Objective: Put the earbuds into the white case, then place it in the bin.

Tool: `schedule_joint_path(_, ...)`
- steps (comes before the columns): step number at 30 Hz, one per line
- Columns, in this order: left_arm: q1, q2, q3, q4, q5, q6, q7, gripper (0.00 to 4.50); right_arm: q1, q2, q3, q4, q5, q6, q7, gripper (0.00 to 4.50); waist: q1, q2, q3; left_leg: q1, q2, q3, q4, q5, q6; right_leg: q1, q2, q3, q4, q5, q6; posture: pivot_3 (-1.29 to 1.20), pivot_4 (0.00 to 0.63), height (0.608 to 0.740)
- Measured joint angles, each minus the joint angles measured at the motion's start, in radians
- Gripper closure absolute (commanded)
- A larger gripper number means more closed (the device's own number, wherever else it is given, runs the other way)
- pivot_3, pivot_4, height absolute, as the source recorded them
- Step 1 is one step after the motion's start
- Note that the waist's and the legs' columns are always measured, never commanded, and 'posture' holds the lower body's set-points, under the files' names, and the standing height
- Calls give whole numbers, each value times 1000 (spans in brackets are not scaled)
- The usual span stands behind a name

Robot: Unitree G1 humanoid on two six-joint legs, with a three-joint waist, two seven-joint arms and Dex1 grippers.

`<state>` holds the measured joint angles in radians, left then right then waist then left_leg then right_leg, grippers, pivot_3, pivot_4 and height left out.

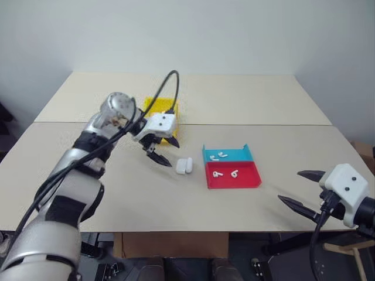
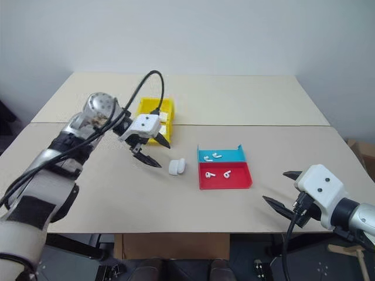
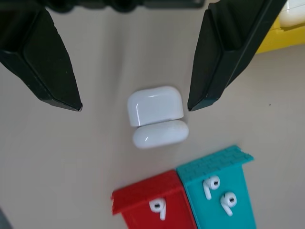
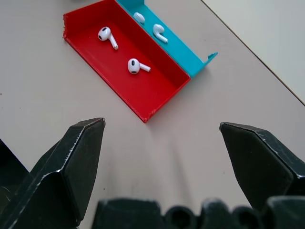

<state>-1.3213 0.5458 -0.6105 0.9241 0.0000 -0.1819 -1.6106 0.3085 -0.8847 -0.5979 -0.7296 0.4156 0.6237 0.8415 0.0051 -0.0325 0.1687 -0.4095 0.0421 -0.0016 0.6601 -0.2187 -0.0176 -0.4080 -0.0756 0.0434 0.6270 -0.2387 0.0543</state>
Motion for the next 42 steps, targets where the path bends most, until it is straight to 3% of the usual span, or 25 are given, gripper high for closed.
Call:
schedule_joint_path(8,-86,-115,-59,205,135,-58,0,652,22,21,34,-23,-1,18,-35,0,-4,0,0,-1,0,0,0,0,0,-1,0,0,1,-1,1,0,150,740)
schedule_joint_path(23,-92,-221,3,304,314,-11,121,652,56,53,77,-70,-12,31,-99,0,-5,0,0,-1,0,-1,1,0,0,-1,0,0,3,-1,1,0,150,740)
schedule_joint_path(34,-85,-240,43,315,339,11,88,652,64,53,95,-78,-29,33,-127,0,-5,0,0,0,0,-1,1,0,0,-1,0,0,4,0,1,0,150,740)
schedule_joint_path(42,-53,-256,43,329,396,12,160,652,64,66,114,-89,-30,40,-142,0,-5,0,0,0,0,-1,1,0,0,-1,0,0,4,0,1,0,150,740)
